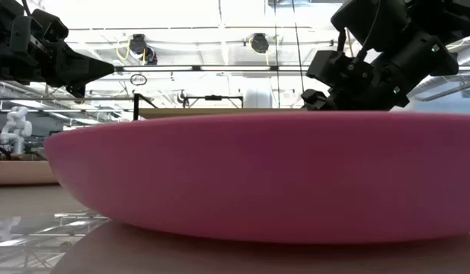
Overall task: Place and stack plates onto a shelf
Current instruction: Put the gray plate on the shelf, then adjust the shelf
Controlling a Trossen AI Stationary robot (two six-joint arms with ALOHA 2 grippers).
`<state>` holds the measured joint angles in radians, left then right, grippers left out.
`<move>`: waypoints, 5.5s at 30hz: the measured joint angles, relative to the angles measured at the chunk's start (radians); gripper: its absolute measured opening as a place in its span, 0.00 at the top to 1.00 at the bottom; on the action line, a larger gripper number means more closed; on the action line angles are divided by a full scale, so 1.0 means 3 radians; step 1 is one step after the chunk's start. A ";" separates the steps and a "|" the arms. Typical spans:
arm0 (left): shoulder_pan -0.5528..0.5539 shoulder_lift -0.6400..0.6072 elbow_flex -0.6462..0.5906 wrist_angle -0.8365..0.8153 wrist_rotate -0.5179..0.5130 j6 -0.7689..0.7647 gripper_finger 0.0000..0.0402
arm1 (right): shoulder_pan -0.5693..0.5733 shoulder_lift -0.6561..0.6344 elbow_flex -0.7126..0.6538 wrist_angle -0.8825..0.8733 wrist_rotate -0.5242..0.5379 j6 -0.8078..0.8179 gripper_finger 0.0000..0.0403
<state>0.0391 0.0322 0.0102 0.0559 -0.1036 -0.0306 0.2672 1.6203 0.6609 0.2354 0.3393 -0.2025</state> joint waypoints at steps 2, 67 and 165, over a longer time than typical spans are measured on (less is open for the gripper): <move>0.0000 0.0000 0.0000 0.0000 0.0000 0.0000 0.94 | 0.0000 0.0000 0.0000 -0.0027 0.0000 -0.0001 0.65; -0.0001 0.0000 0.0001 -0.0001 -0.0001 0.0001 0.94 | -0.2109 -0.0677 0.1470 -0.1243 -0.1147 -0.0784 1.00; -0.0005 0.0000 0.0002 0.0421 -0.0040 -0.0293 0.94 | -0.0206 -0.1918 -0.0309 0.0961 -0.0786 0.0200 0.64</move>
<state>0.0376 0.0322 0.0109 0.1822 -0.1157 -0.1184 0.2054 1.0451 0.5682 0.5237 0.1036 -0.1426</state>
